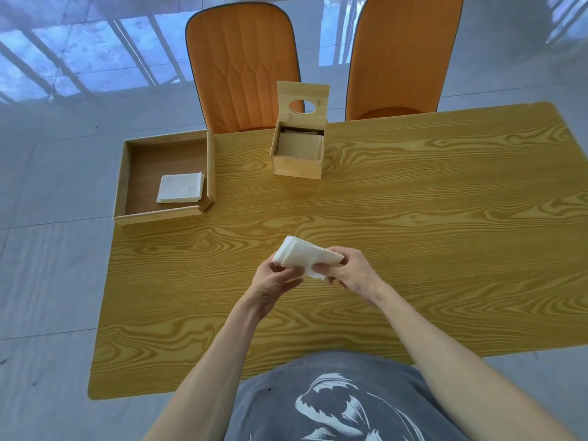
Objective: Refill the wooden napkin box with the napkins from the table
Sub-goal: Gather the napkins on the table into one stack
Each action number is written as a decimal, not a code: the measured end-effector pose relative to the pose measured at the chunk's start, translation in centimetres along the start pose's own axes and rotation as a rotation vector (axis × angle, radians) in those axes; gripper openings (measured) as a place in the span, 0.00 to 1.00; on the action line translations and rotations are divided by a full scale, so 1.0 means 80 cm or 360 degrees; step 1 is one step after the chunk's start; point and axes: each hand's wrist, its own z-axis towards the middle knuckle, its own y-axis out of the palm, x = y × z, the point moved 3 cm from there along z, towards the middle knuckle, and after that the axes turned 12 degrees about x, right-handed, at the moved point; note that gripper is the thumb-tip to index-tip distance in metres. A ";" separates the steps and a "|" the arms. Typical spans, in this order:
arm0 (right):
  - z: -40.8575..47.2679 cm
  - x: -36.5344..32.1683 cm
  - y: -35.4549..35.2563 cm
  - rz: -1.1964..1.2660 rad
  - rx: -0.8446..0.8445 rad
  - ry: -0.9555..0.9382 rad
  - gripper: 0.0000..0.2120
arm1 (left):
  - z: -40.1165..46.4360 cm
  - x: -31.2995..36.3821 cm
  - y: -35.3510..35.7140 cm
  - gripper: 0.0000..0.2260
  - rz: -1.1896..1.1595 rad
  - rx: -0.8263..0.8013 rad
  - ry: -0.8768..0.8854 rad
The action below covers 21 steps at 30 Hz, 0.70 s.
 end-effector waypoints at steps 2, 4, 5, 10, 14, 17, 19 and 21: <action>0.001 -0.001 -0.001 -0.0049 0.0045 -0.0127 0.10 | -0.001 0.004 -0.007 0.13 0.0382 0.0108 0.0219; 0.000 0.000 -0.005 -0.0210 0.0098 -0.0231 0.09 | 0.001 0.007 -0.016 0.13 0.0782 0.0251 0.0404; 0.000 0.003 -0.006 -0.0325 0.0130 -0.0285 0.09 | 0.002 0.008 -0.020 0.14 0.1054 0.0321 0.0513; -0.008 0.018 -0.003 -0.0873 0.0118 -0.0422 0.16 | 0.001 -0.001 -0.020 0.15 0.1501 0.0328 0.0726; -0.009 0.026 0.000 -0.0841 0.0136 -0.0419 0.20 | 0.000 -0.008 -0.017 0.14 0.1161 0.0251 0.0647; -0.008 0.023 0.007 -0.0696 0.0141 -0.0394 0.19 | -0.001 -0.008 -0.007 0.14 0.0982 0.0219 0.0564; -0.008 0.018 0.011 -0.0632 0.0140 -0.0408 0.19 | 0.000 -0.008 -0.003 0.15 0.0922 0.0229 0.0560; -0.009 0.013 0.010 -0.0532 0.0165 -0.0387 0.18 | 0.000 -0.008 -0.004 0.15 0.0860 0.0227 0.0555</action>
